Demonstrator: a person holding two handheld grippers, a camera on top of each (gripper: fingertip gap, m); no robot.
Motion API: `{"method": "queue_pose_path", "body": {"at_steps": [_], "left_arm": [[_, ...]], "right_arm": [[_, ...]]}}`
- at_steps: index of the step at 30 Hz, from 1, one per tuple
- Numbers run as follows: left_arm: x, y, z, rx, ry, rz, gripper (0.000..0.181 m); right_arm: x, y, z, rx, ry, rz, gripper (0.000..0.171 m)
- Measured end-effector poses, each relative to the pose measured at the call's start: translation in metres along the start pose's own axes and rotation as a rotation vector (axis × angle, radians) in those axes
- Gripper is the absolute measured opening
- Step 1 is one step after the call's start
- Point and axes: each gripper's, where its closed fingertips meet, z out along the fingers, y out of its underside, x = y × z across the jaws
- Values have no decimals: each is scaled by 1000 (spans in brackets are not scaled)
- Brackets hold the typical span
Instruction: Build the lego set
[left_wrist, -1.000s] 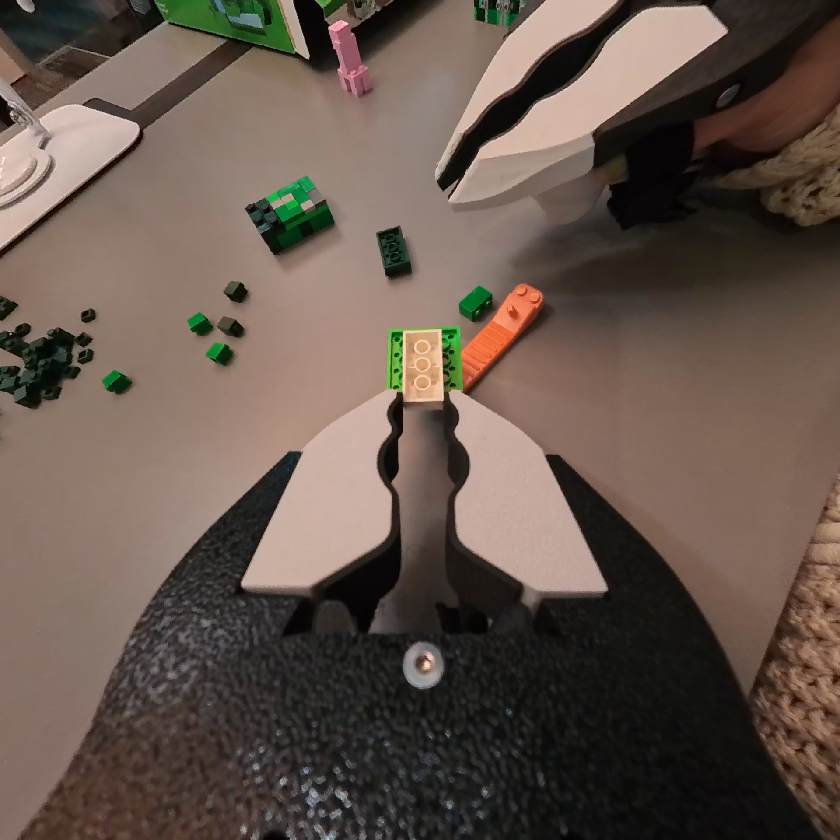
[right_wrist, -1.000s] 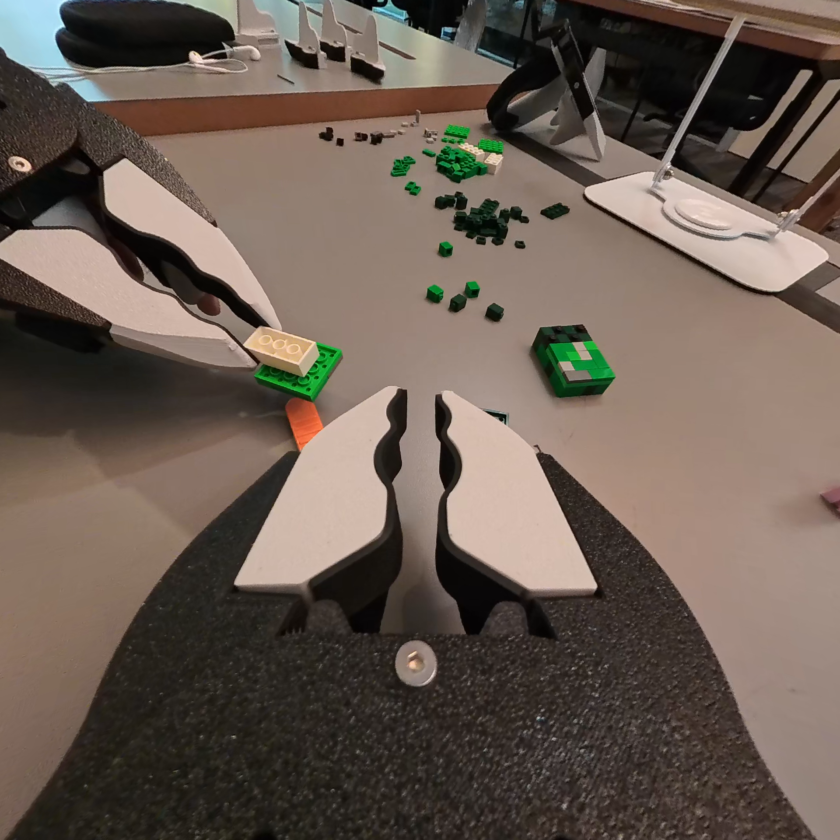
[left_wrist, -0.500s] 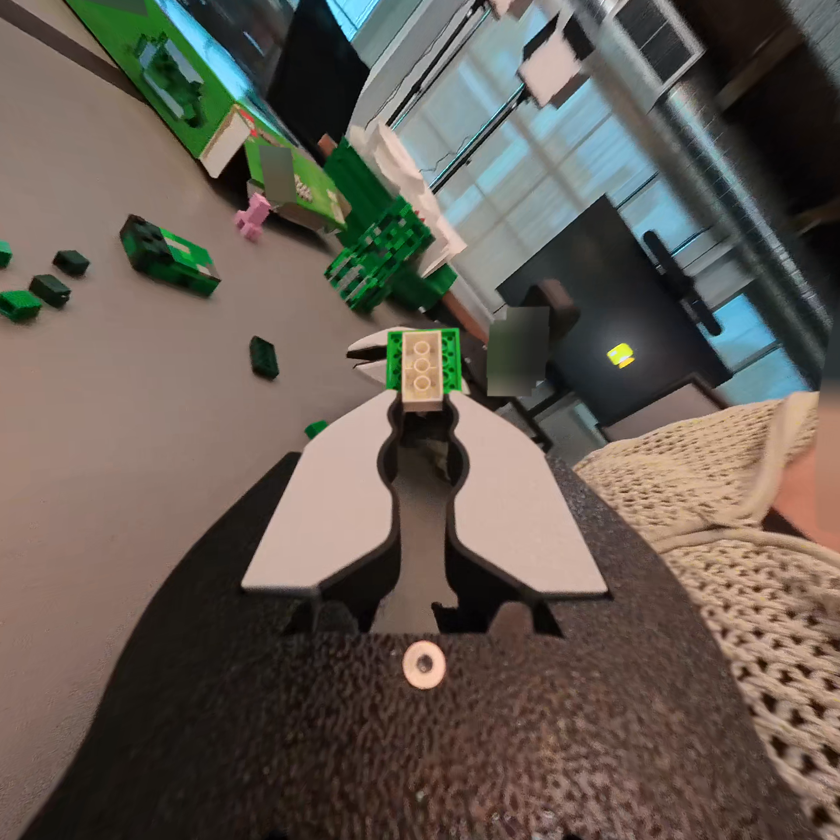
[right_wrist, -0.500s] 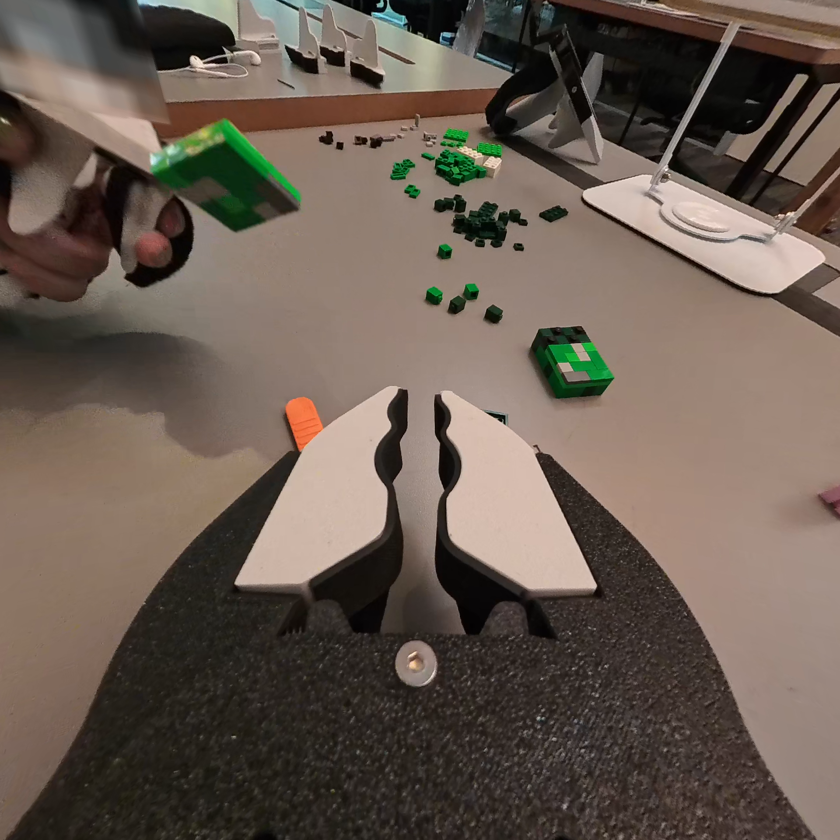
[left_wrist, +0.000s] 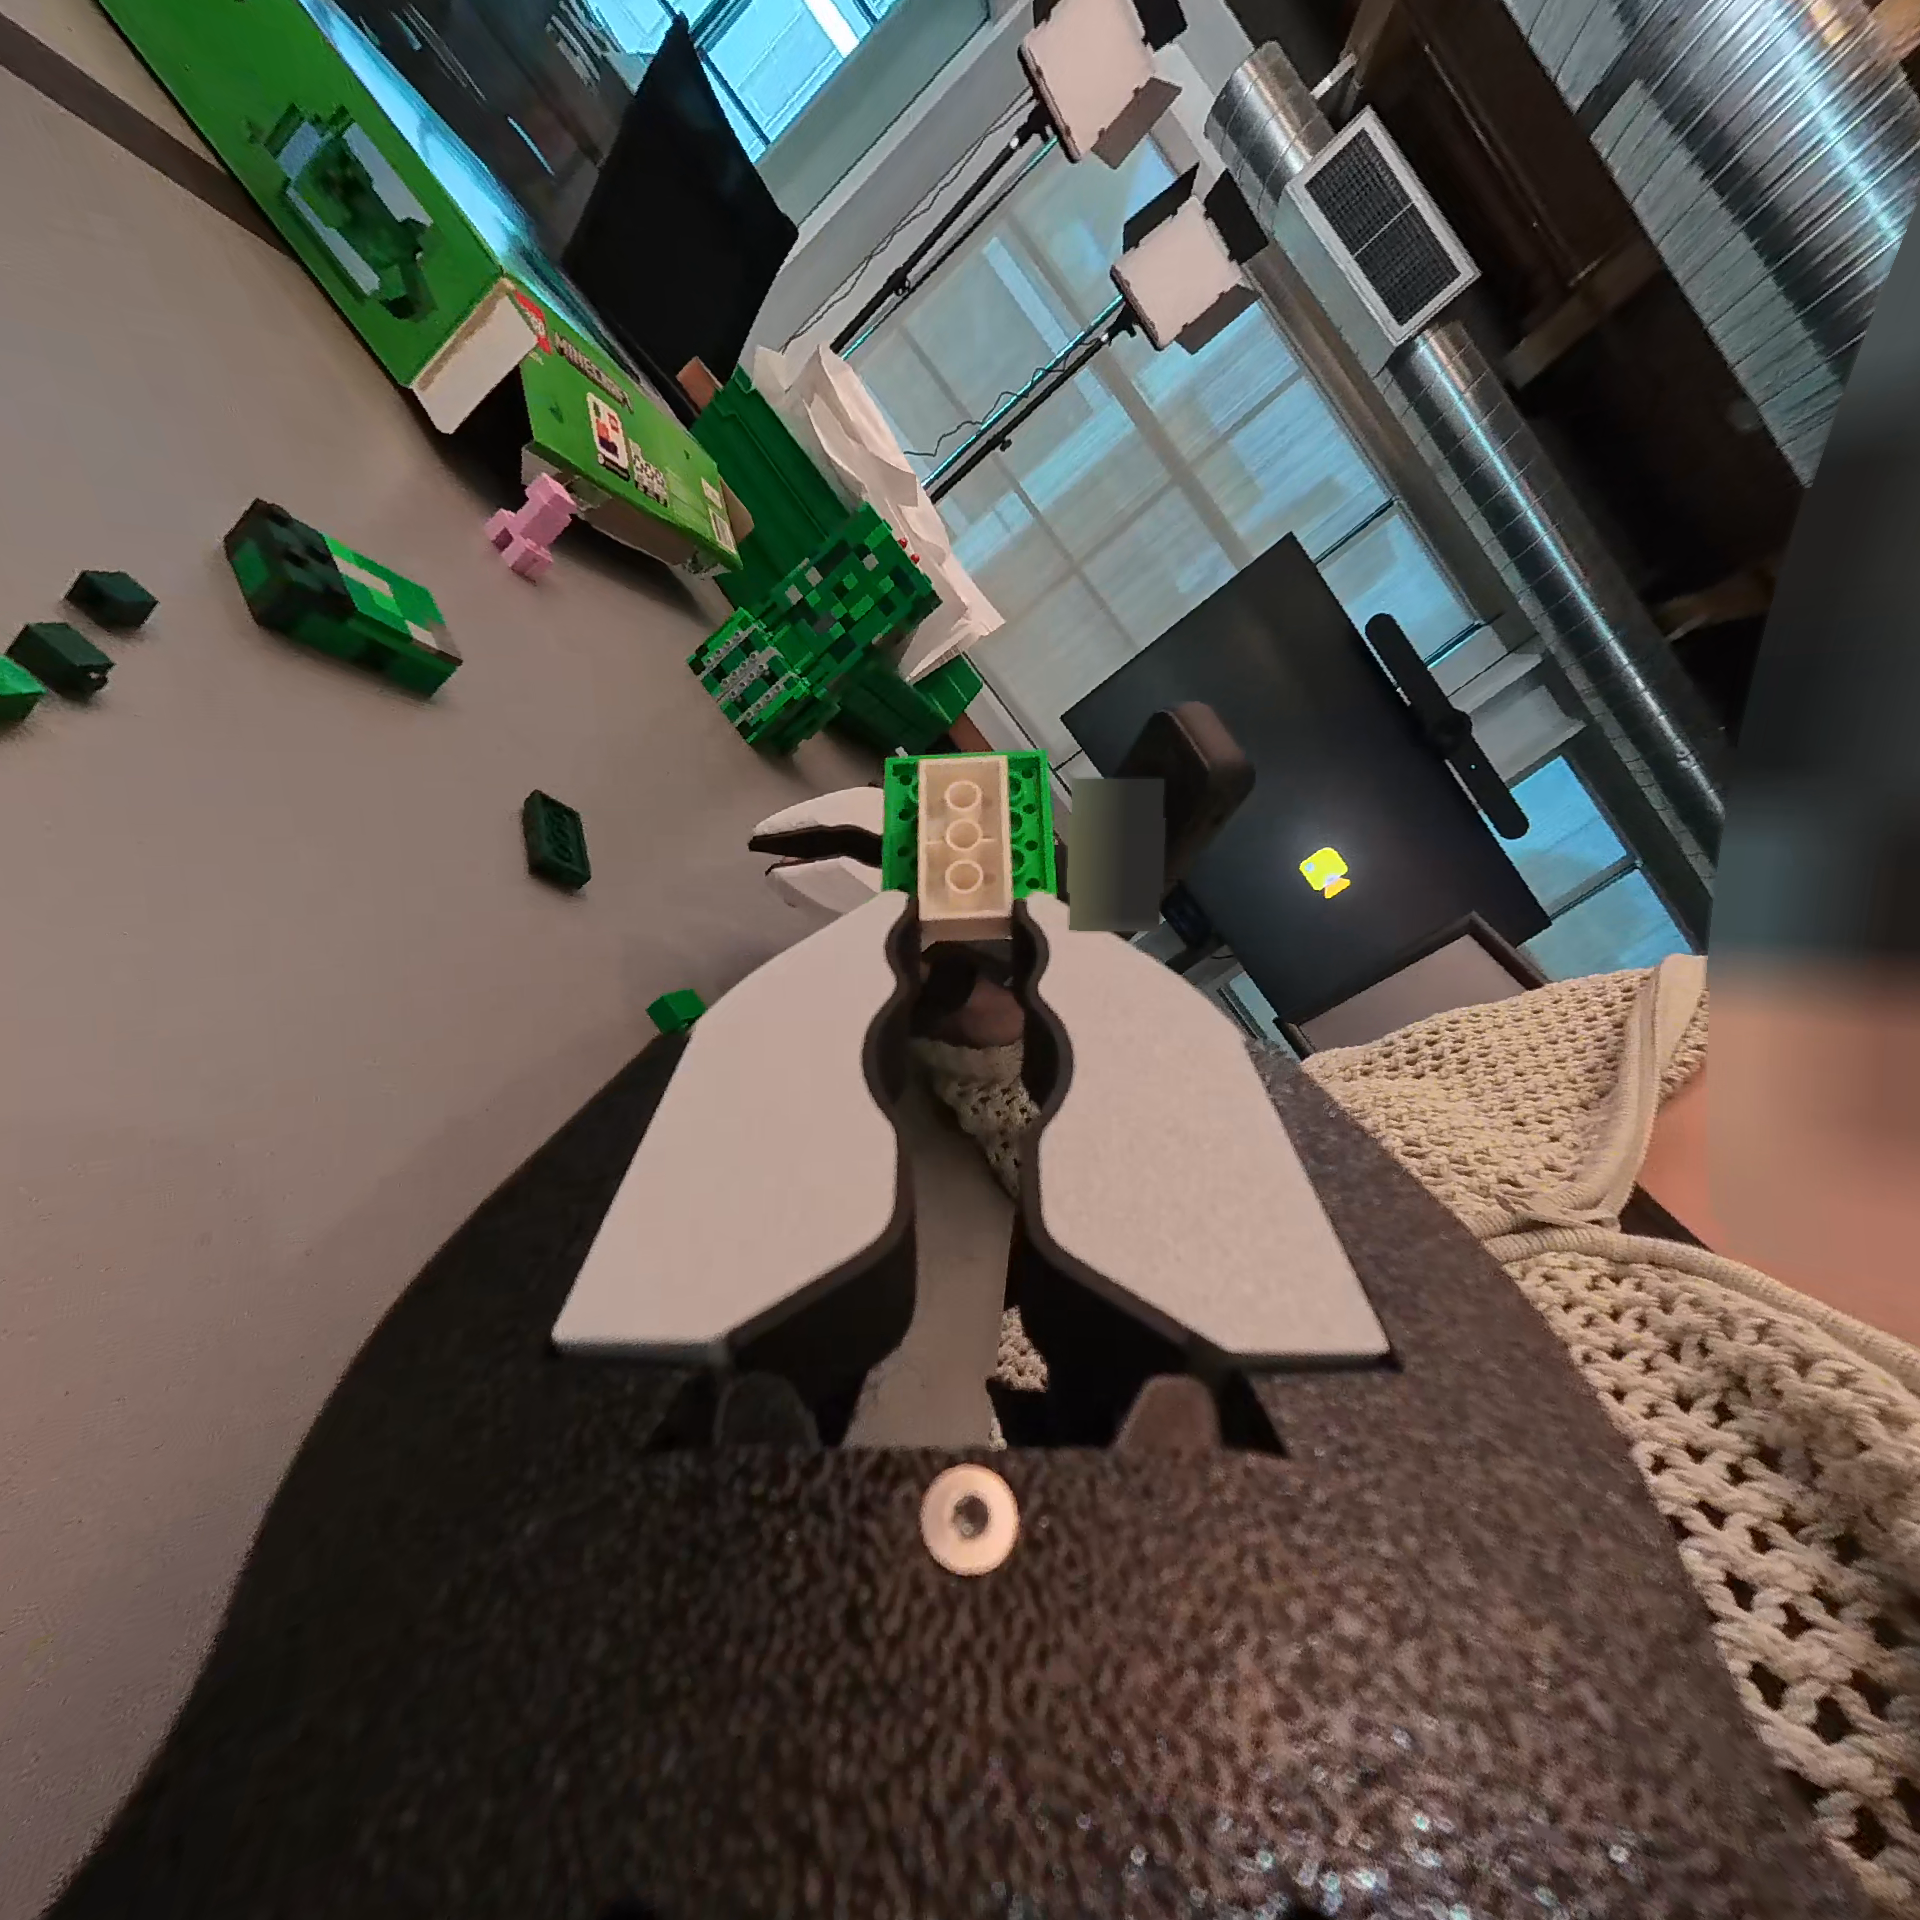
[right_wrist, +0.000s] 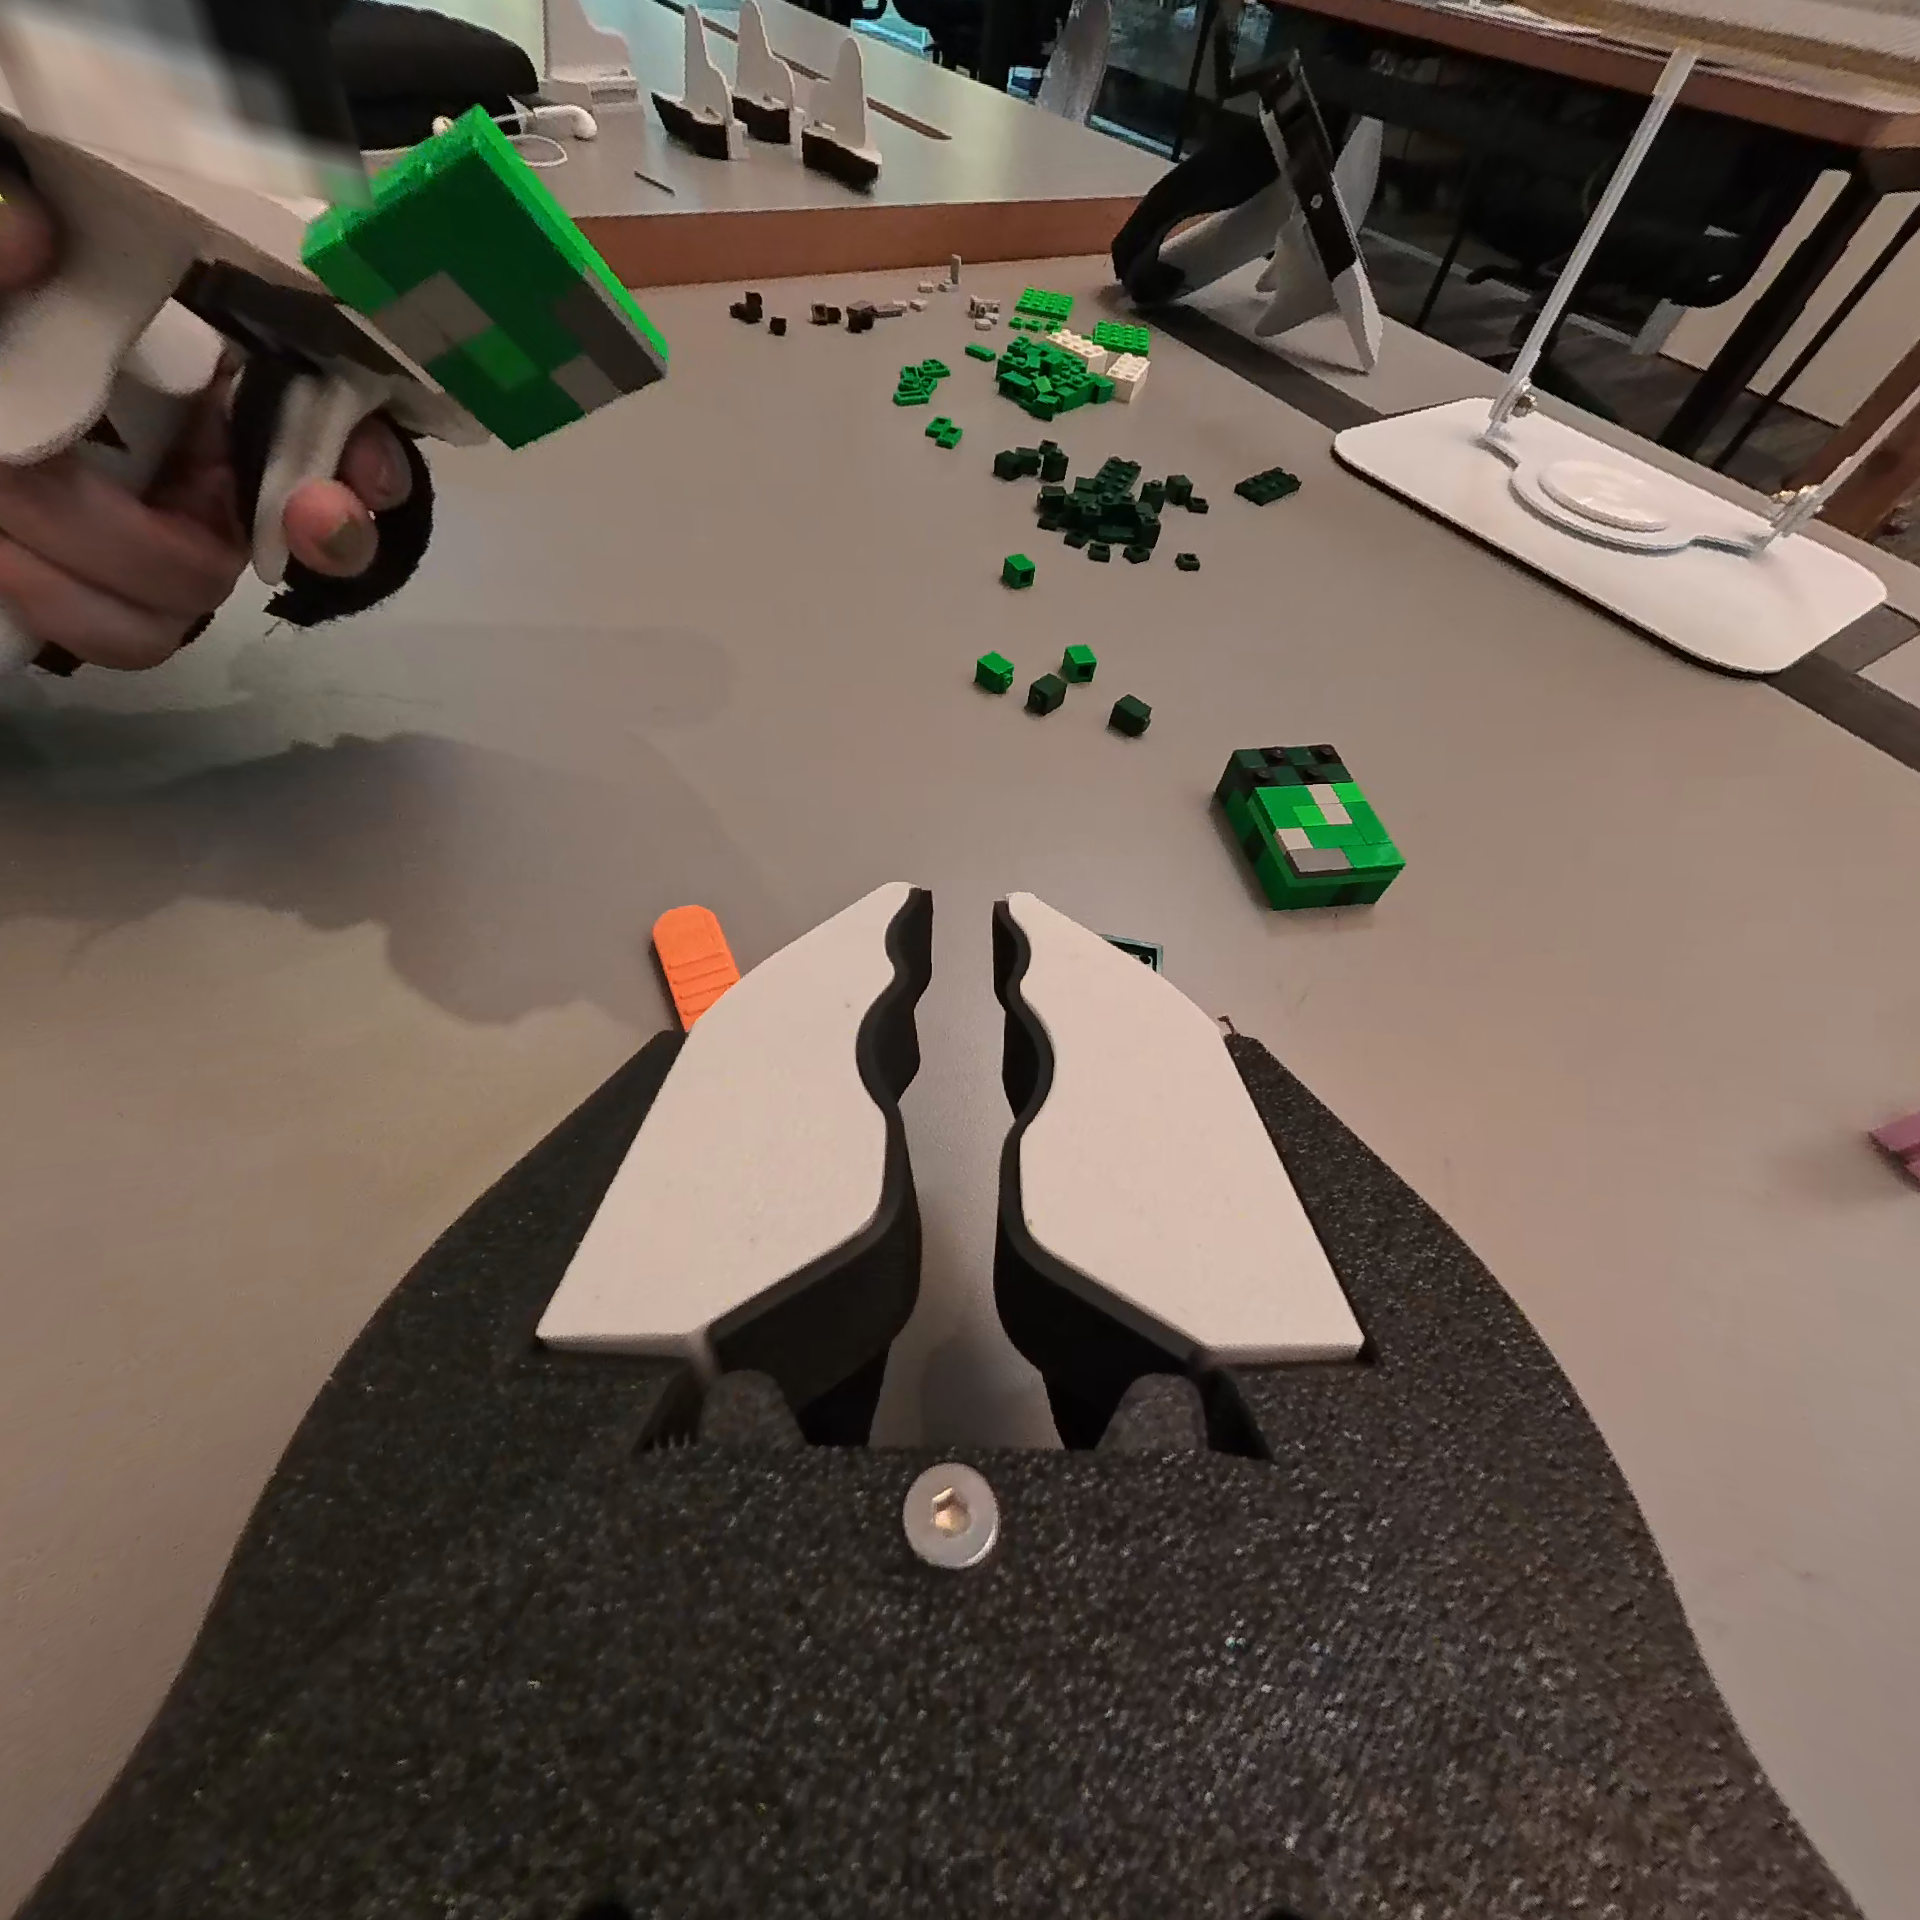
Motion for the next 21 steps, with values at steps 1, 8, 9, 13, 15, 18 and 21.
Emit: {"method": "queue_pose_path", "body": {"at_steps": [1, 8, 9, 13, 15, 18, 21], "left_arm": [[0, 0, 0, 0, 1, 0, 17], [-5, 2, 0, -21, -41, 49, 17], [-6, 3, 0, -25, -48, 54, 17], [-33, 11, -1, -108, -283, 253, 17], [-53, 14, -7, -198, -482, 459, 17], [-70, 13, -16, -313, -690, 718, 17], [-81, 14, -20, -393, -781, 814, 17]], "right_arm": [[0, 0, 0, 0, 0, -1, 11], [0, 0, 0, -1, 1, 1, 11], [0, 0, 0, -1, 1, 2, 10], [1, -1, 0, 2, 4, 4, 10], [2, -1, 0, 3, 11, 8, 10], [4, 0, 0, -3, 20, 20, 10], [4, 1, 1, -11, 20, 27, 10]]}}
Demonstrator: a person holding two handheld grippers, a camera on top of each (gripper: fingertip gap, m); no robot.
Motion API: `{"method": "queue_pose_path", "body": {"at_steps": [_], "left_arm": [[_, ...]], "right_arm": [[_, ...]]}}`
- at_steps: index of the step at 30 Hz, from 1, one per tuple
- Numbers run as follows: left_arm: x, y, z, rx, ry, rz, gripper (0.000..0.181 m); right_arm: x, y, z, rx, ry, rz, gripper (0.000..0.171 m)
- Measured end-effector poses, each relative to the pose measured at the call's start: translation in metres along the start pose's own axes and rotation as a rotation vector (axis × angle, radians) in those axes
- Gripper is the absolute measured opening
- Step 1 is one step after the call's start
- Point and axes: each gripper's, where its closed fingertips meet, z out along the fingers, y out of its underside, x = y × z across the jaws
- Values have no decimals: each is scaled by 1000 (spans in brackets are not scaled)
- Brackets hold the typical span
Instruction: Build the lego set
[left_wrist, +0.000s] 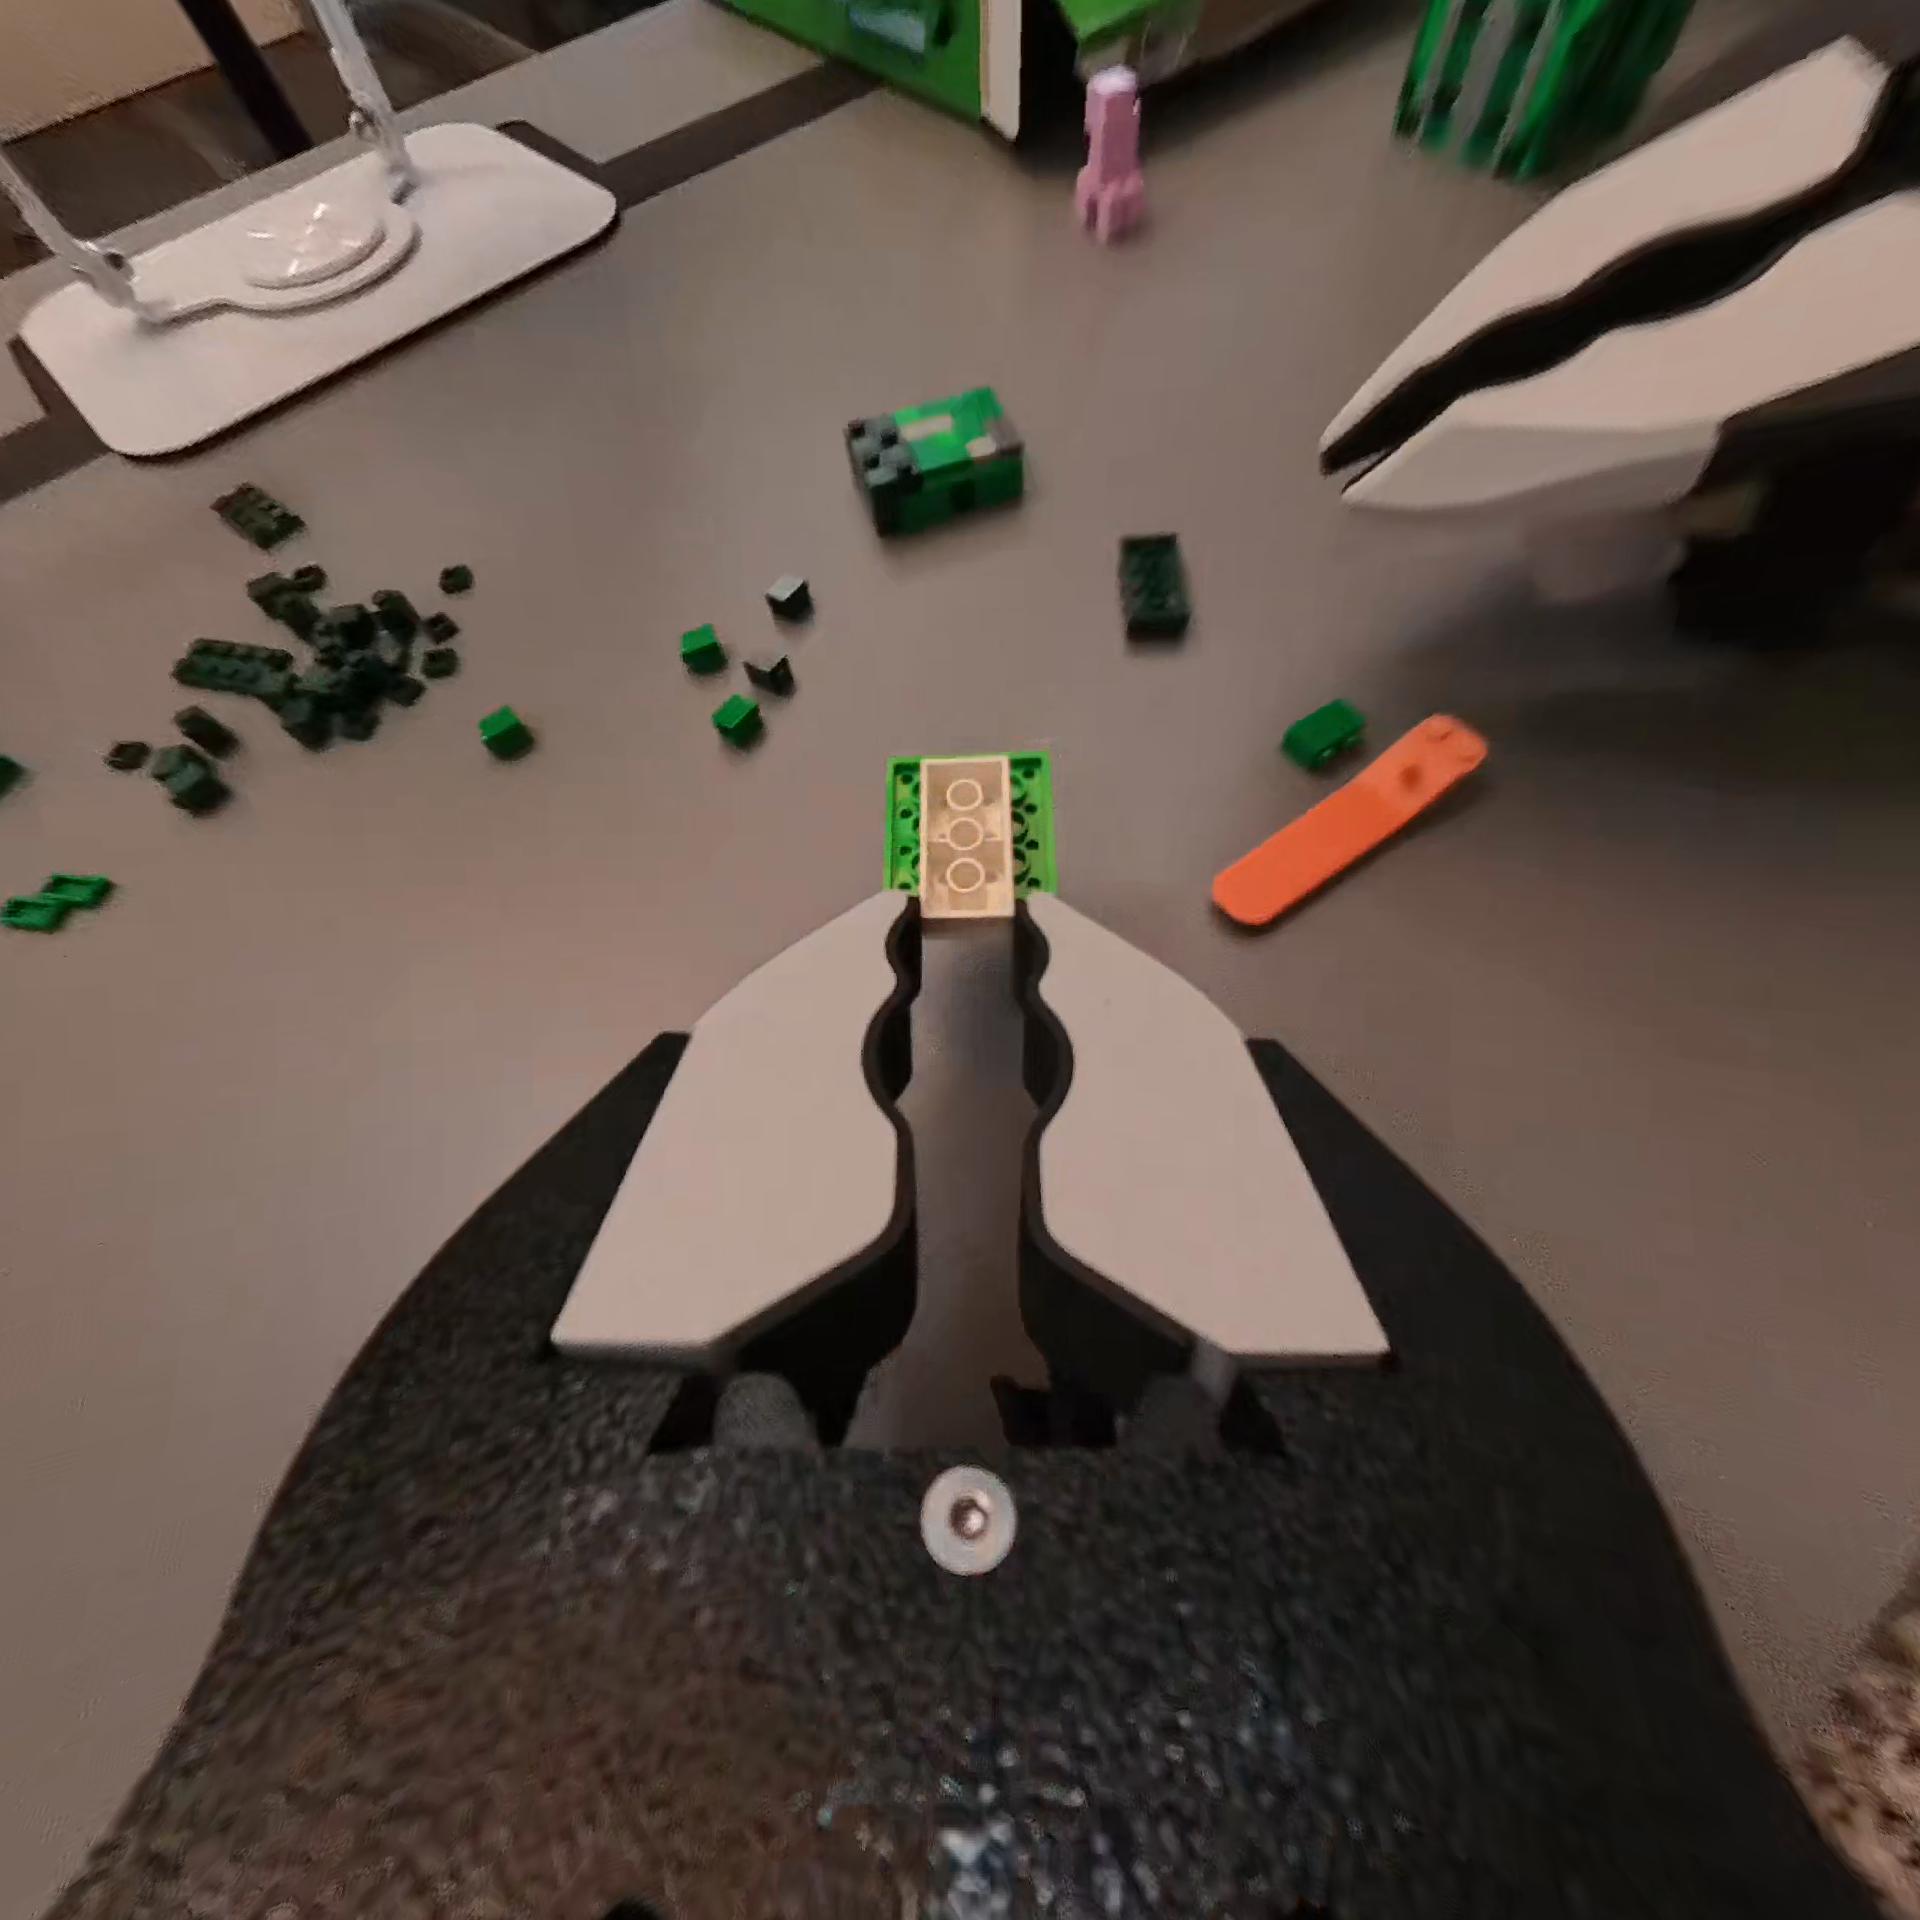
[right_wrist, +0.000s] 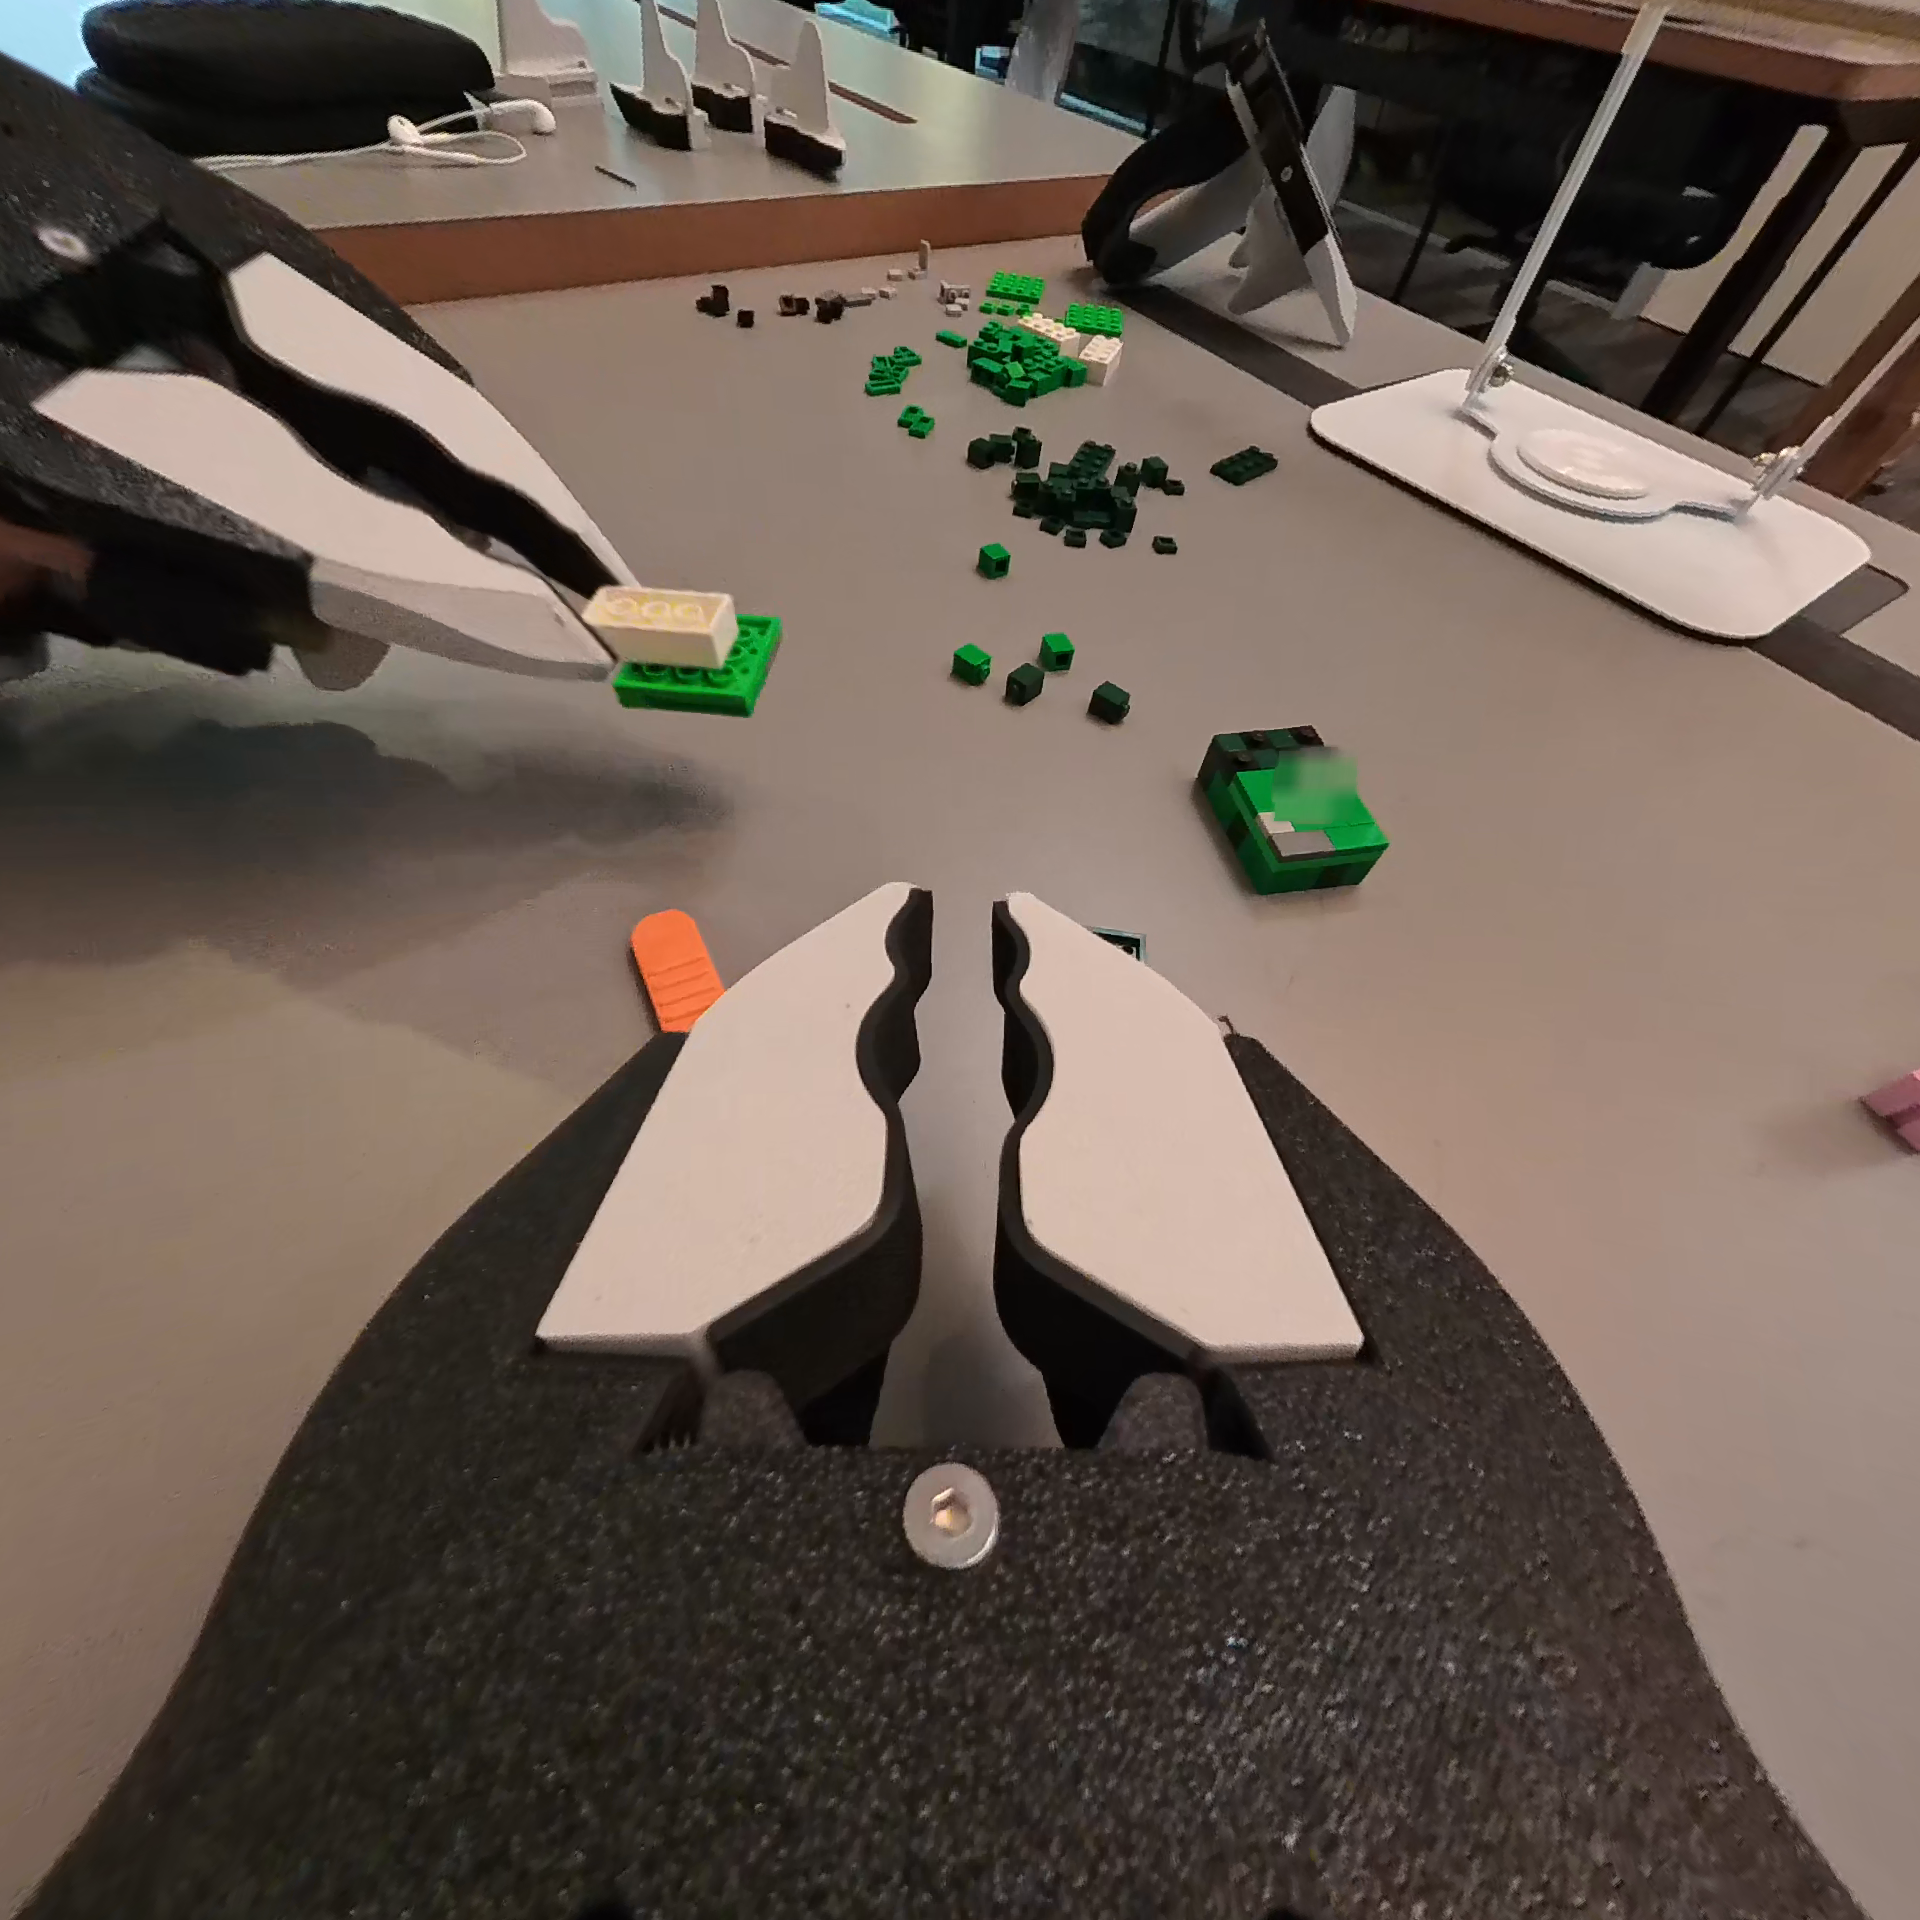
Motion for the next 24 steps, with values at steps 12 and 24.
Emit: {"method": "queue_pose_path", "body": {"at_steps": [12, 24], "left_arm": [[-19, 30, 10, -244, -106, 158, 17], [-13, 34, 11, -242, -77, 155, 31]], "right_arm": [[20, 18, 9, -137, 35, 89, 34], [27, 37, 40, -340, 44, 57, 41]]}}
